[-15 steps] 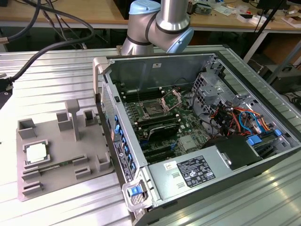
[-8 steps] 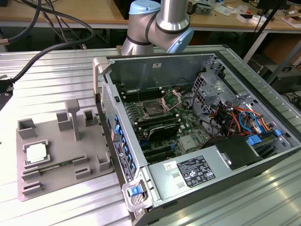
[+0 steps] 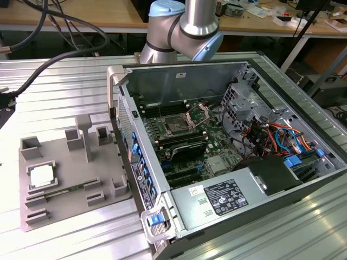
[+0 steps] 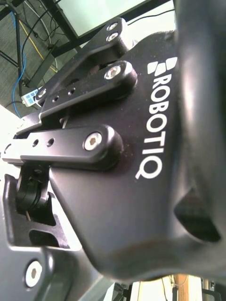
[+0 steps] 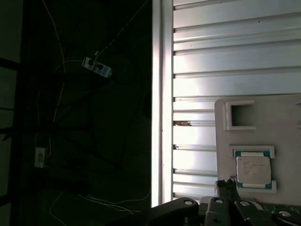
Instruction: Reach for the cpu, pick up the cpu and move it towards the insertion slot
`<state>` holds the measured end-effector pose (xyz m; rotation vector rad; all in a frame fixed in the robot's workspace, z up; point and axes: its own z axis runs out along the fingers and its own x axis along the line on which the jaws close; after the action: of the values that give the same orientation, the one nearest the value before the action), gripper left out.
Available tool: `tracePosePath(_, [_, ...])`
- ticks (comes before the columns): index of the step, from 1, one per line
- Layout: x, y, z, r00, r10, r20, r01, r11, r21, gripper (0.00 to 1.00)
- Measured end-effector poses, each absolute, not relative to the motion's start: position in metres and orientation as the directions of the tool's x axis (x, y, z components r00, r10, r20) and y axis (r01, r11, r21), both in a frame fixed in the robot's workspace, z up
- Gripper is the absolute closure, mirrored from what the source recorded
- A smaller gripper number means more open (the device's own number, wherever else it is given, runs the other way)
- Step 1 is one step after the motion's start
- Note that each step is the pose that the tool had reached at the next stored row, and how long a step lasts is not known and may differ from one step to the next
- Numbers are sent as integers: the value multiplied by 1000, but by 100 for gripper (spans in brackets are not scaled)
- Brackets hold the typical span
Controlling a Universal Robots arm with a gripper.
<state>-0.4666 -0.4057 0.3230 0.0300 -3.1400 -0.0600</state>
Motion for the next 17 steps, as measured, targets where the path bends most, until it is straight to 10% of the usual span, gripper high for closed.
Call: tracePosePath(17, [-467,-406,319,-1000,-19,1,-19,999,38,89])
